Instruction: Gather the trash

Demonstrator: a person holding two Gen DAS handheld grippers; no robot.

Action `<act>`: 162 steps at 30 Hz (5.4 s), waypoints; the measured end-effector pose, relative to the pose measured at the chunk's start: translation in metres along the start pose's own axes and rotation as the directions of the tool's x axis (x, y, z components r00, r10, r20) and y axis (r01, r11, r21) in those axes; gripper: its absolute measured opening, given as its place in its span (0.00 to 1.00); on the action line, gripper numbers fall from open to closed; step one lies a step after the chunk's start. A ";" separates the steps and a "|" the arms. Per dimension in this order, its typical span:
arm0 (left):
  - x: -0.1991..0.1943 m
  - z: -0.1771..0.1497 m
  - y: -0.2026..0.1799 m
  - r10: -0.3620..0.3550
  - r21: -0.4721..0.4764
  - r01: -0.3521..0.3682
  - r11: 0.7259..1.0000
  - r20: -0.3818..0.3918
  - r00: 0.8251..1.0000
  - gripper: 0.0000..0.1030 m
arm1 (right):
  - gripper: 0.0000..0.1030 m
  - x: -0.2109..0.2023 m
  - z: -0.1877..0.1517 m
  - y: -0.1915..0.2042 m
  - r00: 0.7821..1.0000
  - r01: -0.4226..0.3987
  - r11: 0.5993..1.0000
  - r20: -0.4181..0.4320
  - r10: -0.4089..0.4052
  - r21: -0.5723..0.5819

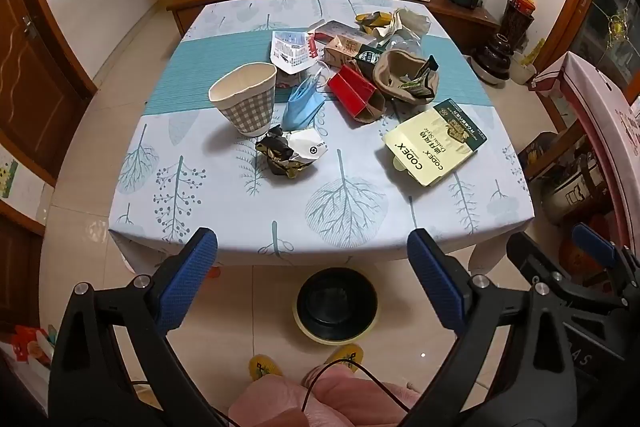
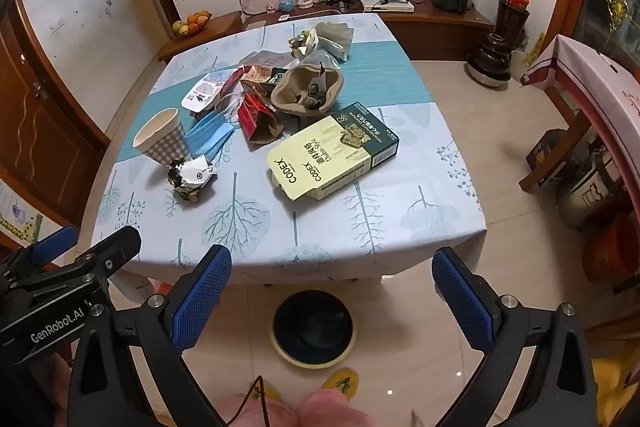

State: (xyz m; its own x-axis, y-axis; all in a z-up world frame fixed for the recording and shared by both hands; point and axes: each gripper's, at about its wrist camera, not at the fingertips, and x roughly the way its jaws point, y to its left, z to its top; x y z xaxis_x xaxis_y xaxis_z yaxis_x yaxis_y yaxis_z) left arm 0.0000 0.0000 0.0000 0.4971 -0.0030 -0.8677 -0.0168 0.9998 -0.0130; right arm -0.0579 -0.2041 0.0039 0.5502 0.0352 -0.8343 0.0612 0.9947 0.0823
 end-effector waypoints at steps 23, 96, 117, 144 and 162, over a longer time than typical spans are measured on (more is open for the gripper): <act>-0.001 -0.004 0.004 0.003 -0.007 -0.003 1.000 -0.009 1.000 0.85 | 0.99 0.001 -0.005 0.008 1.000 -0.002 1.000 -0.015 0.002 -0.006; -0.030 0.019 0.004 0.044 0.015 -0.045 0.999 0.038 0.998 0.85 | 0.97 -0.033 0.017 0.005 0.996 -0.065 0.998 0.066 0.063 0.016; 0.081 0.127 0.117 -0.056 0.128 0.072 0.989 -0.125 0.991 0.85 | 0.85 0.045 0.090 0.082 0.998 -0.045 0.991 -0.039 0.051 0.127; 0.233 0.171 0.116 -0.132 0.351 0.282 0.893 -0.393 0.910 0.36 | 0.64 0.249 0.068 0.162 0.915 -0.161 0.848 -0.245 0.320 0.505; 0.193 0.151 0.124 -0.167 0.346 0.292 0.892 -0.349 0.922 0.29 | 0.38 0.200 0.051 0.168 0.924 -0.247 0.849 -0.149 0.351 0.467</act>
State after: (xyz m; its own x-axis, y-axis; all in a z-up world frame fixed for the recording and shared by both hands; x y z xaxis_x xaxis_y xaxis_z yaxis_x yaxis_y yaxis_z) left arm 0.2253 0.1270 -0.0940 0.1586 -0.1772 -0.9713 0.4305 0.8977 -0.0935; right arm 0.1050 -0.0349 -0.1218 0.4063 0.3962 -0.8234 0.3047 0.7908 0.5309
